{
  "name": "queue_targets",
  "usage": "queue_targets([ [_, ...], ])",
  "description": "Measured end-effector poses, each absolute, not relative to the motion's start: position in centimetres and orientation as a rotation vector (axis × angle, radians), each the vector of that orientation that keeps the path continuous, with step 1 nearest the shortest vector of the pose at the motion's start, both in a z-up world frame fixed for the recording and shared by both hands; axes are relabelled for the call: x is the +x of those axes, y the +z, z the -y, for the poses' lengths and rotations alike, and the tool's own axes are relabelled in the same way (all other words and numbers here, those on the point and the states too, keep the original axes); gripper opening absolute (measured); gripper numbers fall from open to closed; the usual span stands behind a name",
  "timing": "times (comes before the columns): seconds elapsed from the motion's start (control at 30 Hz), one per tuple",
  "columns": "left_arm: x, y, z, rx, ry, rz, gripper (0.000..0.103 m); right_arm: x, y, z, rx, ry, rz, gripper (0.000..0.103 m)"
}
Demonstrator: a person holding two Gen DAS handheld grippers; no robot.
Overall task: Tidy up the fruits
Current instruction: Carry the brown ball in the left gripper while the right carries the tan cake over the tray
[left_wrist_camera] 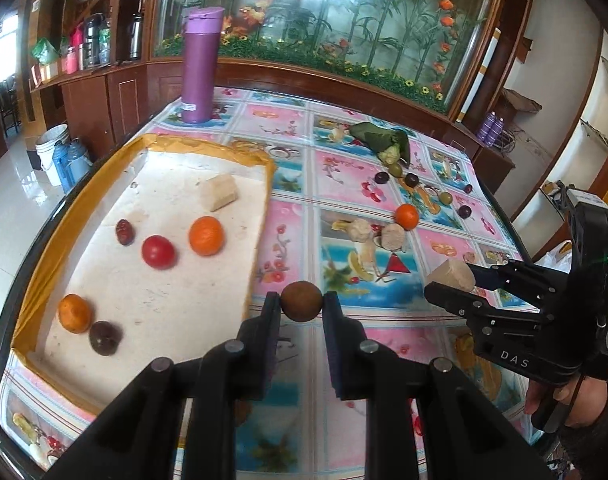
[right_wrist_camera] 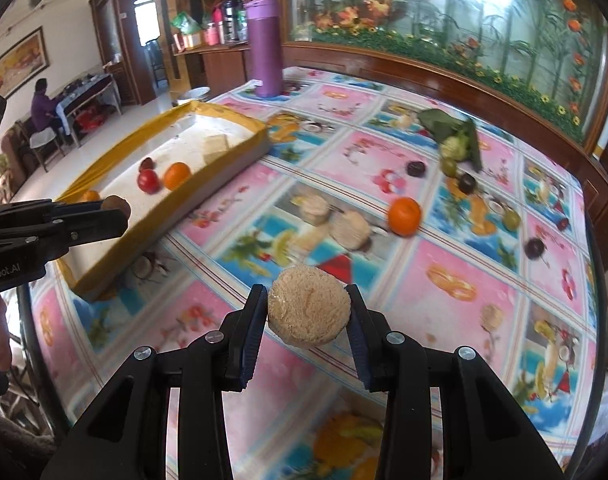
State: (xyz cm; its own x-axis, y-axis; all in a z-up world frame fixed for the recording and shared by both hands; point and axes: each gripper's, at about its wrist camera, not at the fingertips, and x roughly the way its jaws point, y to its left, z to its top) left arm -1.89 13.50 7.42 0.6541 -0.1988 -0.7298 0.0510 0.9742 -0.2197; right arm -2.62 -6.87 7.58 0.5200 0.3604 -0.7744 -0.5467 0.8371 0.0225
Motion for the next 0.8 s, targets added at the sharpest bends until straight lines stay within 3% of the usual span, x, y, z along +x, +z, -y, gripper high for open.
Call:
queue_targets([
  [0.8,2.1,4.1,-26.5,-0.200,0.073,-0.912,0.024,0.6,7.5,-11.1,-0.320,0.826,-0.885,0.037],
])
